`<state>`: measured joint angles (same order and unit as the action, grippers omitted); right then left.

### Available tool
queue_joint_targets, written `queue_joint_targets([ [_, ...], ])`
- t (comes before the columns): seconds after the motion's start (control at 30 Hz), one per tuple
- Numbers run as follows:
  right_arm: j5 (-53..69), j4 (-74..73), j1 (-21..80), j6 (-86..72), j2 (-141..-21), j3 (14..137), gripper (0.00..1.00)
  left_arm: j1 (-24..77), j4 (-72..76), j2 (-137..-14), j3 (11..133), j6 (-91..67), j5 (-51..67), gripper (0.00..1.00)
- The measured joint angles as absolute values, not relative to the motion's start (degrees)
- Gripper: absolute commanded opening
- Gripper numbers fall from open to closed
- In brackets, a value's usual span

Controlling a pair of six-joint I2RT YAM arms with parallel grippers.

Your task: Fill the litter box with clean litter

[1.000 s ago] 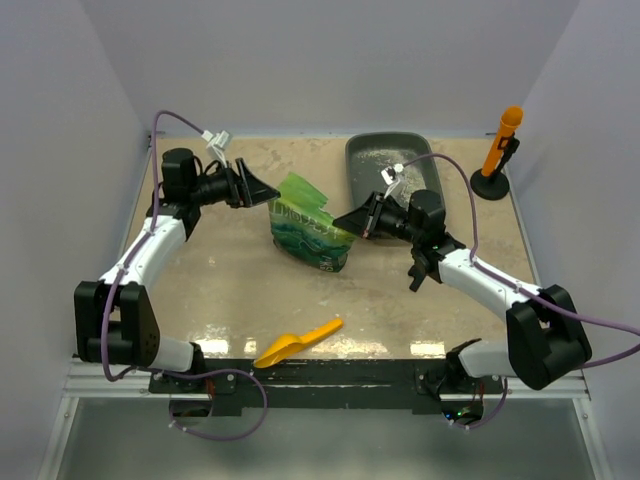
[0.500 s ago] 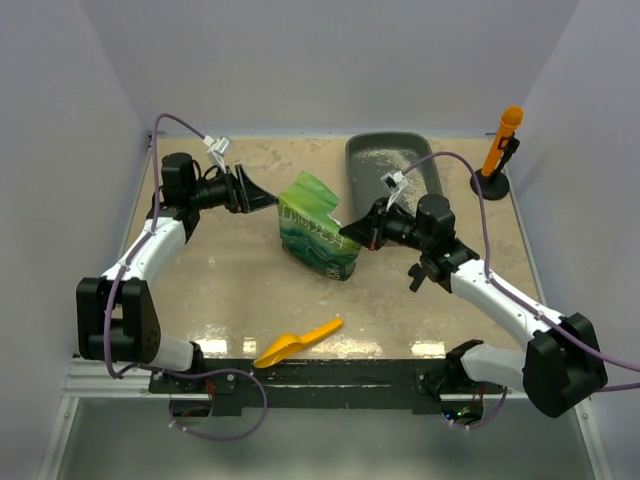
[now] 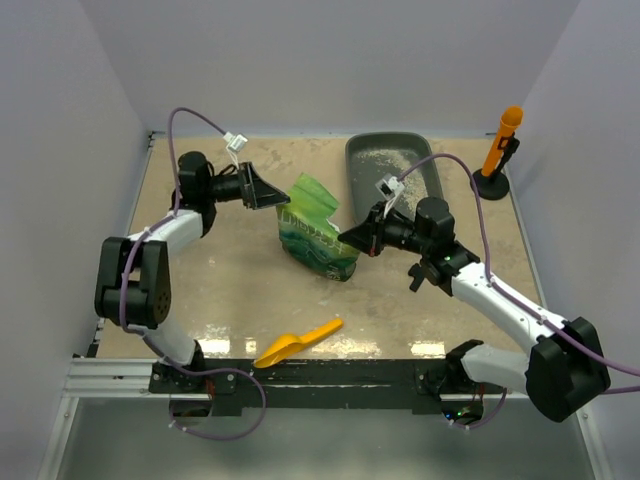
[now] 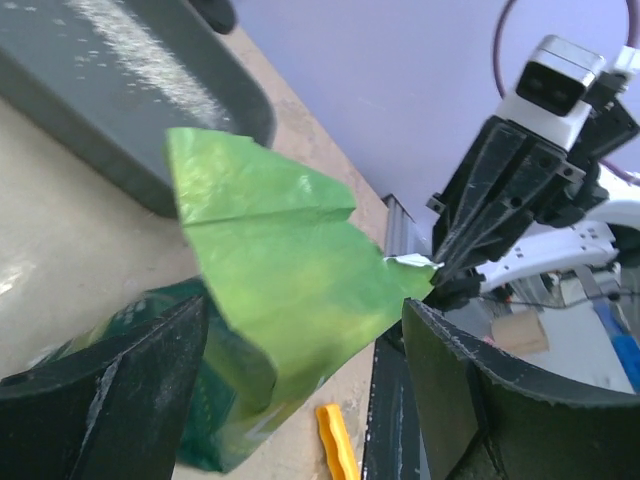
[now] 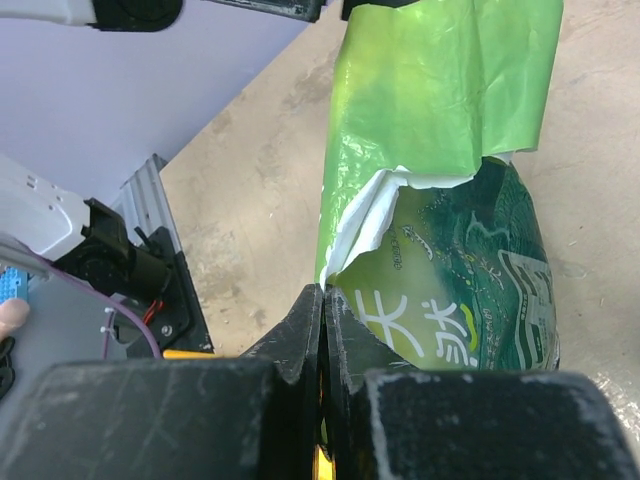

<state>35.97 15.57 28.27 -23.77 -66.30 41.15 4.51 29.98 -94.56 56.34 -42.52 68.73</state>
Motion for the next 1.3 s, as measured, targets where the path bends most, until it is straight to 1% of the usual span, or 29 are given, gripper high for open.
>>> queue_joint_targets([
  [0.13,36.8,15.8,28.5,-23.3,-66.3,40.9,0.00,8.0,50.3,-100.1,56.4,-56.3,72.8,0.83],
  [0.2,37.0,15.7,28.6,-23.0,-66.1,40.9,0.00,9.6,59.9,-104.3,57.2,-68.9,74.8,0.83],
  [0.3,37.0,15.1,28.6,-22.4,-65.9,40.9,0.00,11.0,66.6,-111.7,60.4,-83.0,76.3,0.81],
  [0.37,37.0,14.7,28.6,-22.2,-65.5,40.9,0.00,11.3,67.7,-114.0,60.7,-87.6,76.6,0.76],
  [0.4,37.0,14.5,28.7,-22.1,-65.3,40.9,0.00,11.5,68.0,-114.4,60.6,-89.3,76.8,0.73],
  [0.43,37.0,14.1,28.7,-22.0,-65.1,40.9,0.00,11.6,68.4,-114.4,60.6,-90.5,77.1,0.64],
  [0.5,37.0,13.3,28.8,-21.7,-64.7,40.9,0.00,11.9,69.6,-114.1,60.7,-92.2,77.8,0.57],
  [0.53,37.0,13.0,28.8,-21.5,-64.6,40.9,0.00,11.9,69.8,-113.8,60.7,-92.7,78.1,0.51],
  [0.6,36.9,12.6,28.9,-21.3,-64.4,40.9,0.00,12.0,70.0,-113.2,60.6,-93.7,78.7,0.45],
  [0.63,36.9,12.5,28.9,-21.1,-64.4,40.9,0.00,12.0,70.1,-112.7,60.6,-94.0,79.1,0.37],
  [0.7,36.9,12.4,28.9,-21.0,-64.4,40.9,0.00,12.1,70.1,-111.6,60.6,-94.4,79.6,0.30],
  [0.73,36.9,12.4,28.9,-20.9,-64.4,40.9,0.00,12.1,70.1,-110.8,60.5,-94.5,79.9,0.22],
  [0.8,37.0,12.1,28.9,-20.9,-64.4,40.9,0.00,12.1,70.3,-109.2,60.1,-94.6,80.5,0.15],
  [0.87,37.1,11.6,28.9,-20.8,-64.3,40.9,0.00,12.1,70.5,-108.2,59.7,-94.5,81.1,0.04],
  [0.9,37.0,11.5,28.9,-20.7,-64.3,40.9,0.01,12.1,70.5,-107.9,59.5,-94.4,81.3,0.00],
  [0.97,37.0,11.1,28.9,-20.4,-64.3,40.9,0.15,12.1,70.5,-107.4,59.0,-94.3,82.0,0.00],
  [1.0,36.9,10.9,28.9,-20.2,-64.3,40.9,0.23,12.1,70.5,-107.2,58.8,-94.3,82.3,0.00],
  [1.03,36.8,10.7,28.9,-19.9,-64.3,41.0,0.38,12.2,70.5,-106.8,58.6,-94.1,82.3,0.00],
  [1.07,36.6,10.3,28.9,-19.7,-64.3,41.1,0.44,12.3,70.5,-106.3,58.3,-93.9,82.3,0.00],
  [1.1,36.1,9.8,28.9,-19.4,-64.3,41.4,0.47,12.5,70.4,-105.6,57.9,-93.6,82.4,0.00],
  [1.13,35.4,9.0,28.9,-18.9,-64.3,41.8,0.53,12.7,70.5,-104.8,57.5,-93.3,82.5,0.00],
  [1.17,35.0,8.1,28.9,-18.4,-64.3,42.5,0.55,13.0,70.4,-103.7,57.0,-92.8,82.7,0.00],
  [1.23,33.7,6.0,28.9,-17.6,-64.3,44.2,0.59,13.4,70.4,-101.2,55.8,-91.9,83.3,0.00],
  [1.3,32.2,3.6,28.9,-16.9,-64.2,46.5,0.60,13.6,70.5,-98.4,54.8,-90.9,83.9,0.00],
])
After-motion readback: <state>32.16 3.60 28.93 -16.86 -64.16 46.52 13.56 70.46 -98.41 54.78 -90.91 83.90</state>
